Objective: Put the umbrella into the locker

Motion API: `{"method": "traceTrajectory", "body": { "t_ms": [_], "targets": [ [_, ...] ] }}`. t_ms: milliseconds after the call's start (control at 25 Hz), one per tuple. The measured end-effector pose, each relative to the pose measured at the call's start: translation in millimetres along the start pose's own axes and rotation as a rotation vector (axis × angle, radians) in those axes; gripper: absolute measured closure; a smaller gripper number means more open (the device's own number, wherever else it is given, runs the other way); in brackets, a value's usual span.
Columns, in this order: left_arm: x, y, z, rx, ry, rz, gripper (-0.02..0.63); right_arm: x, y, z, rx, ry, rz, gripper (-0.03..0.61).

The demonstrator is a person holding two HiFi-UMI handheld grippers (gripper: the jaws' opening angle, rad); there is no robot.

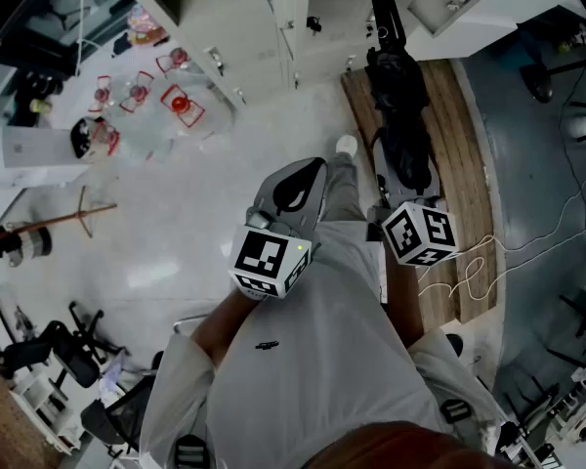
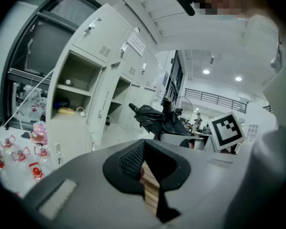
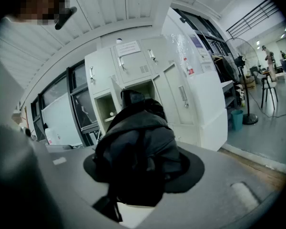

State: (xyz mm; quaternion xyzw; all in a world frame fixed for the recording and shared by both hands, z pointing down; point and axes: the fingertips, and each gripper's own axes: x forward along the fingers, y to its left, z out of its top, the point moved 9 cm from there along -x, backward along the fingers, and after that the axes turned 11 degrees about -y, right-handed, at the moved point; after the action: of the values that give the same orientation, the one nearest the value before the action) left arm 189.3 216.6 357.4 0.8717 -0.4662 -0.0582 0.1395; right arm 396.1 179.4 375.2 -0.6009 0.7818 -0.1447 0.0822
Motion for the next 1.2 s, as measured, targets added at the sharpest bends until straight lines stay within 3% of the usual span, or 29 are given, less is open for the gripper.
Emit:
{"method": "traceTrajectory", "body": {
  "t_ms": [240, 640, 880, 1200],
  "targets": [
    [-89.5, -17.3, -5.7, -0.055, -0.008, 0.067, 0.601, -105.0, 59.0, -2.4, 0.003, -0.009, 0.053, 0.334],
    [-133.1, -86.8, -17.9, -0.060, -0.045, 0.182, 0.601, -186.1, 68.3, 4.7, 0.045, 0.021, 0.205, 0.334],
    [-147.6, -118.5, -25.5, -0.027, -0.073, 0.244, 0.601, -206.3, 60.8, 5.5, 0.015, 0.044, 0.265, 0.334],
    [-177.8, -91.6, -22.8, -0.037, -0.088, 0.274, 0.601, -197.9, 94.5, -5.7, -0.011, 0.067, 0.281, 0.333]
  ]
}}
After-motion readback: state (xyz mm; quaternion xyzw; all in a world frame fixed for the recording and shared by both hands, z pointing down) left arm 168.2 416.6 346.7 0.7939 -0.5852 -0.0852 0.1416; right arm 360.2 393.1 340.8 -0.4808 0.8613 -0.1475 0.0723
